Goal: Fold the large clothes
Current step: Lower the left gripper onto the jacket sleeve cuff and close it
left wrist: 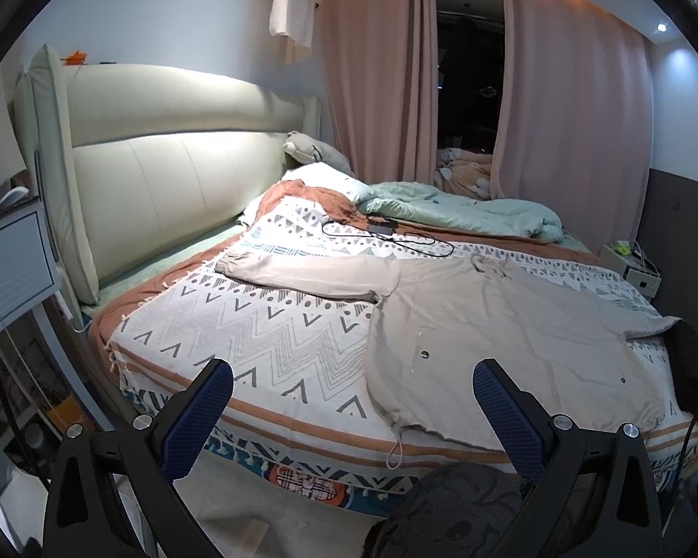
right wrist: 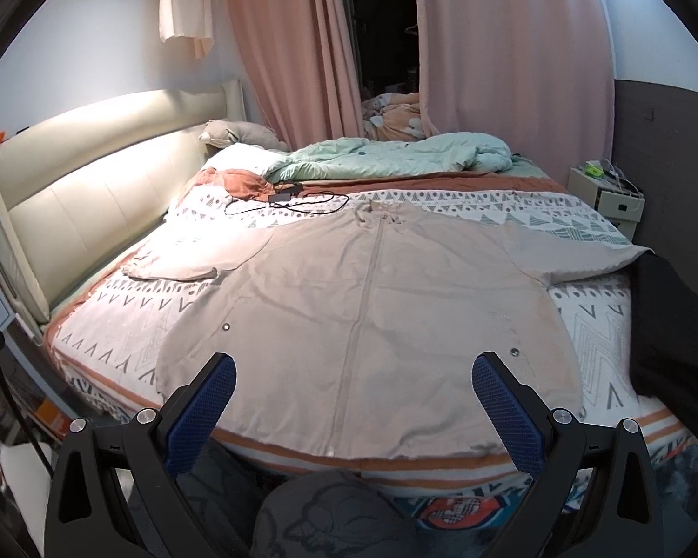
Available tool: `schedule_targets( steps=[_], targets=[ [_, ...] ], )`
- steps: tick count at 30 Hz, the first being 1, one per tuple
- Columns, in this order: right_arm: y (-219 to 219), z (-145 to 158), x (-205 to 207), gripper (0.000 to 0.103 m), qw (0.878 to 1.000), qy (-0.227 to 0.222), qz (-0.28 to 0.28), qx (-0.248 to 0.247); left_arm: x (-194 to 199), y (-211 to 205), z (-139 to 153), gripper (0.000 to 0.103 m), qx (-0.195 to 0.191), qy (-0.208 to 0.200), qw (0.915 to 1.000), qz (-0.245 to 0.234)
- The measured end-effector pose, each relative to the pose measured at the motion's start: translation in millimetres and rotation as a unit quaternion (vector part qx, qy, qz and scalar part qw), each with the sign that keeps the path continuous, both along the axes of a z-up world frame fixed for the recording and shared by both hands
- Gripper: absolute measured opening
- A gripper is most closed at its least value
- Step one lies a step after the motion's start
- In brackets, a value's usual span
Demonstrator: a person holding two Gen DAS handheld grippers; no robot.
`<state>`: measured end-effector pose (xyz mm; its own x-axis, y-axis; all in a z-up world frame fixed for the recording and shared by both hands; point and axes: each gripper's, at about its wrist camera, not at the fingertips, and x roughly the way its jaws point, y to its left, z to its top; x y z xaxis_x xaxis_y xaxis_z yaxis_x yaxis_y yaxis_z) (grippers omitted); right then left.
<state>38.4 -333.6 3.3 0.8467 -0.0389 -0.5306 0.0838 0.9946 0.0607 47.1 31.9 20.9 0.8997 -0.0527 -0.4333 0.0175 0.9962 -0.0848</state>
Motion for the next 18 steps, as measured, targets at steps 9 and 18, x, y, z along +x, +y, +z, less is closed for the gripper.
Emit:
schedule_targets(
  steps=[9, 18],
  targets=[
    [2, -12, 79, 0.102, 0.999, 0.010, 0.029, 0.022, 55, -1, 8, 0.103, -0.013, -0.001, 0.9998, 0.016],
    [7, -30, 152, 0.102, 0.999, 0.018, 0.023, 0.030, 126, 5, -1, 0.103, -0.004, 0.023, 0.9986, 0.047]
  ],
)
